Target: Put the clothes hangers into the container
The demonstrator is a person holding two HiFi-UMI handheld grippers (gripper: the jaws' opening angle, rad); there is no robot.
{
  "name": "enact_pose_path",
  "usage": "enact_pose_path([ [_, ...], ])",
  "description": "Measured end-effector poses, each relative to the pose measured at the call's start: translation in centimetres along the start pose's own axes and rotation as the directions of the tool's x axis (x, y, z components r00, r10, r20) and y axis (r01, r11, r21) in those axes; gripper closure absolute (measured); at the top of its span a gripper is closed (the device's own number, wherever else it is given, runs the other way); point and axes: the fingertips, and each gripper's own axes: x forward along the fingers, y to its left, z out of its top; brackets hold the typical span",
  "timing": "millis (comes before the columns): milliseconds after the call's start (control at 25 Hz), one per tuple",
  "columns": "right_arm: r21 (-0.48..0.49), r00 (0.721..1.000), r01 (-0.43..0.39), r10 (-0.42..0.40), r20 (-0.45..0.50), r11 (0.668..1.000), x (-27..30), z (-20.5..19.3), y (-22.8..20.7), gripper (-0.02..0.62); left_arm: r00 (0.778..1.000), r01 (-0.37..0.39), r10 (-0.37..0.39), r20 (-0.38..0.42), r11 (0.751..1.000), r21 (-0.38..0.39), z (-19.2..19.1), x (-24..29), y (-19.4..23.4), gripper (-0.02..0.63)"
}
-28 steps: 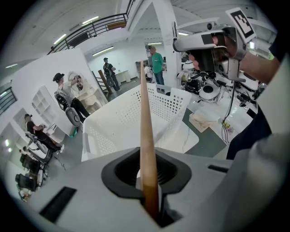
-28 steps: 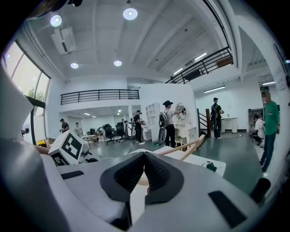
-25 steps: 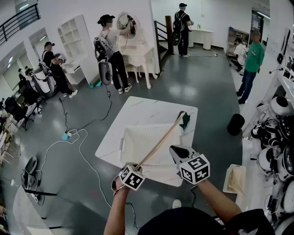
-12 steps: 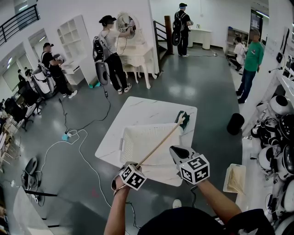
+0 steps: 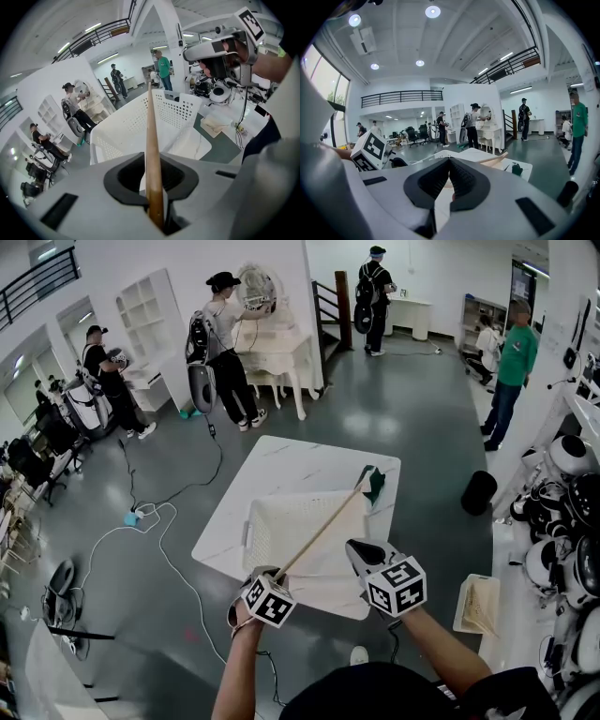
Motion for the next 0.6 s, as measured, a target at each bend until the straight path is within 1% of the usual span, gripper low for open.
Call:
enact_pose_path([
  [280,-0.001,1.000,0.000,0.000,-0.007,1.000,-0.1,-0.4,-0.1,0.577,1.000,-0.020,0.020,0.005,1.000,0.010,-0.1,0.1,0.2,0.534],
  [440,0.000,1.000,-0.003,0.003,-0.009,1.000,-0.1,-0.3,-0.1,0.577,0.999,-0.034,0.034,0.011,0.999,0.004,0.0,-0.1,0.7,0.506],
  [600,-0.001,1.000,-0.006,0.006,-0.013,1.000,-0.1,-0.4,0.0,0.577,0.998,-0.063,0.062,0.024,0.998,0.007,0.1,-0.3,1.2,0.460],
])
